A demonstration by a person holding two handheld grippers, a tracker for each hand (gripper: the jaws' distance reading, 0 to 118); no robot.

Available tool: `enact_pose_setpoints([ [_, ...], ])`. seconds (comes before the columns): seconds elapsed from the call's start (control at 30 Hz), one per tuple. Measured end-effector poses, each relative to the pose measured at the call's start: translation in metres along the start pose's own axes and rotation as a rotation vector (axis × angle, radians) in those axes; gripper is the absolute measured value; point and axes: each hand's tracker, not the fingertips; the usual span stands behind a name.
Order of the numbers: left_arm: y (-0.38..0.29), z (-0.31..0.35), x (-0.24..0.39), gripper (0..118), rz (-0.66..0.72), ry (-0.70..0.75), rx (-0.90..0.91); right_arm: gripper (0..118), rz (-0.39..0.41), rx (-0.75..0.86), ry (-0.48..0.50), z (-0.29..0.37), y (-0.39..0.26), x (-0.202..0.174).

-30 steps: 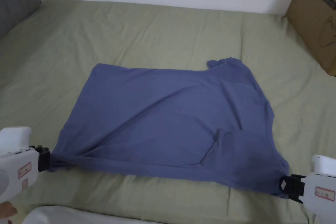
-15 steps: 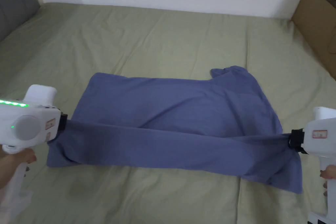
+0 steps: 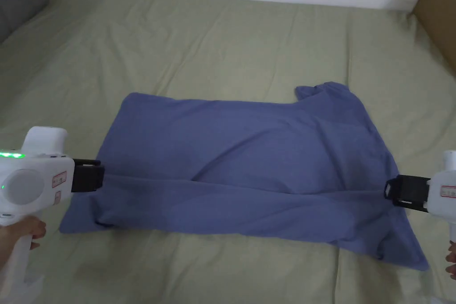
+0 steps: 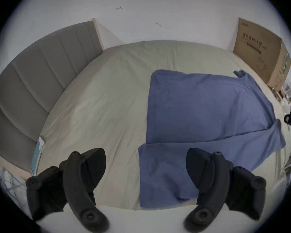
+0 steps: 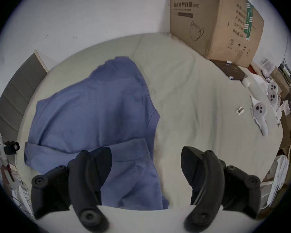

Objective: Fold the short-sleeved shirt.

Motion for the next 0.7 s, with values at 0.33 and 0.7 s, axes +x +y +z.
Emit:
enact_pose_setpoints([
  [0.33, -0.075, 0.045, -0.017, 1, 0.209, -0.163, -0.006, 1, -0.026, -0.021, 0.102, 0.030, -0.075, 0.008],
  [0.7, -0.078, -0.004, -0.023, 86, 0.151, -0.027, -0.114, 1, -0.046, -0.088, 0.126, 0.031, -0.117, -0.001],
])
